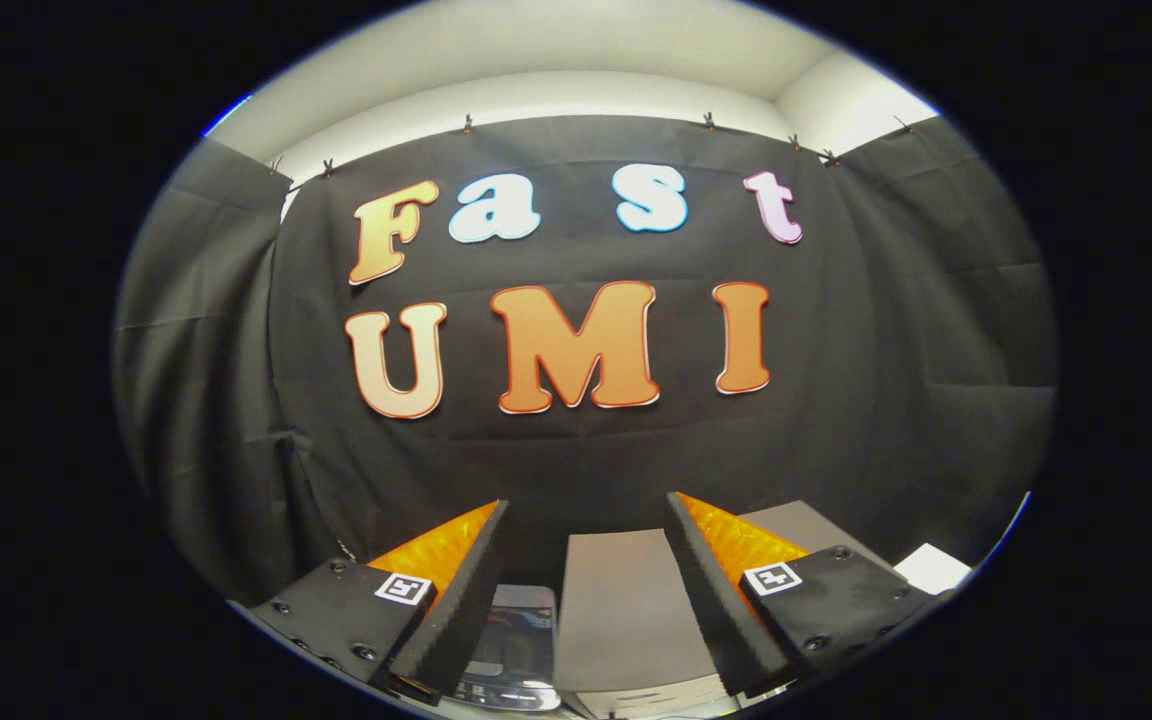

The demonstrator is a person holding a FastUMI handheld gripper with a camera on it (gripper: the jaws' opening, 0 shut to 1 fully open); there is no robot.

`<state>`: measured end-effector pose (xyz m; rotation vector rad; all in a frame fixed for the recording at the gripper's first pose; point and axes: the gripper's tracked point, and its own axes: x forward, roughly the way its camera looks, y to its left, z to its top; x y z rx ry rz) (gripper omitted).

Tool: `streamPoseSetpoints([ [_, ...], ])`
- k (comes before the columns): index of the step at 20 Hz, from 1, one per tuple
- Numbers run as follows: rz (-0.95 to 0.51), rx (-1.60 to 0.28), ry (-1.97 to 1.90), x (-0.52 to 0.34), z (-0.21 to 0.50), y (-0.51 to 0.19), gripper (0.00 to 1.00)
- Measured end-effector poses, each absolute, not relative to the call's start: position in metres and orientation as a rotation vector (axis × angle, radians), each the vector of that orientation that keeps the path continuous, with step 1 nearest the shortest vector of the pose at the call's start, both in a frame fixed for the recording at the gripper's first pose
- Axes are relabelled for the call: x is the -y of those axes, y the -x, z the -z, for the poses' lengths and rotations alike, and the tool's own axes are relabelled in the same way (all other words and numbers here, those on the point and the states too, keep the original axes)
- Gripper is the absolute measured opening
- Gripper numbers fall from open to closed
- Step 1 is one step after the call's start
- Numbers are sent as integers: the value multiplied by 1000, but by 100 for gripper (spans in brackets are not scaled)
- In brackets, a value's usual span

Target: Put the clothes into the washing machine and then close the washing machine lid.

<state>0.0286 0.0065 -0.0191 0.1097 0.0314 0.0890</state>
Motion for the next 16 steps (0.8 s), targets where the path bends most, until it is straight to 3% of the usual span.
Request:
streamPoseSetpoints([
  [8,-74,3,-108,72,12,-12,98],
  [16,-86,29,-60,94,5,-15,98],
])
